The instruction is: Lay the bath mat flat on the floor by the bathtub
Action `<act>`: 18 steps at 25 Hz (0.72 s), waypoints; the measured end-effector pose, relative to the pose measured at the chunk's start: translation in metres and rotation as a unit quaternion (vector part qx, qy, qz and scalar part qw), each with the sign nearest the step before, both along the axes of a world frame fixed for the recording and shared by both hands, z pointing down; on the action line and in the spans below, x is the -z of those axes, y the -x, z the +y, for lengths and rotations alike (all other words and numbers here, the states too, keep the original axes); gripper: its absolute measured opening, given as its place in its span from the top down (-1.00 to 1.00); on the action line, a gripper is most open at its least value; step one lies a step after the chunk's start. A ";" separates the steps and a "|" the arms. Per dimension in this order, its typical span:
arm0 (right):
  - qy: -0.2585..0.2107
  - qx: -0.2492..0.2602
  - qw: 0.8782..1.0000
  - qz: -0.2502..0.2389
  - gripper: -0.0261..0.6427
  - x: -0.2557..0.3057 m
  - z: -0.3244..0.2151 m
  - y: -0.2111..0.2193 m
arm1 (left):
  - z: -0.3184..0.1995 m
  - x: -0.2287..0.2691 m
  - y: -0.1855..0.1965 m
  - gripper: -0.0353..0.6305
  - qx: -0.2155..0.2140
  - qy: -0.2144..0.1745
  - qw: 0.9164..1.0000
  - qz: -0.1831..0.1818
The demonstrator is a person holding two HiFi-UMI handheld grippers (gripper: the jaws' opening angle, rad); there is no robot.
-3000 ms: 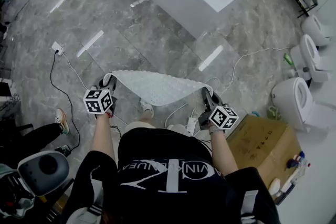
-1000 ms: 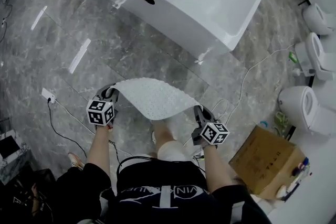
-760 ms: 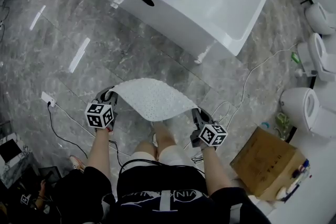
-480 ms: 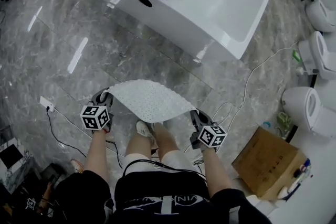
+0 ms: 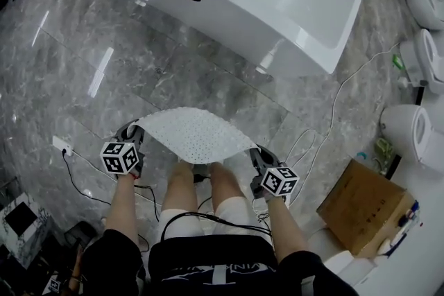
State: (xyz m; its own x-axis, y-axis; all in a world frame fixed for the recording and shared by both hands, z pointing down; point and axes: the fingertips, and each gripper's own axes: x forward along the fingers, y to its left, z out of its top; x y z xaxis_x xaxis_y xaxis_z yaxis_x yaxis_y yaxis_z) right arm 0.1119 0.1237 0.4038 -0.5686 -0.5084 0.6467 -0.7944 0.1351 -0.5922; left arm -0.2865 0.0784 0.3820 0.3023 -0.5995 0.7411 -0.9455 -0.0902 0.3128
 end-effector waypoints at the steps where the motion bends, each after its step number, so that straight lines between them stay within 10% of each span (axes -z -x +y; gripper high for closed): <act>1: 0.002 -0.005 1.000 -0.001 0.83 -0.007 0.001 0.003 | 0.000 -0.008 0.005 0.83 -0.003 0.007 1.000 0.001; 18: 0.038 -0.039 0.998 0.005 0.83 -0.199 -0.038 -0.015 | -0.068 -0.212 0.013 0.83 -0.078 0.056 0.995 0.016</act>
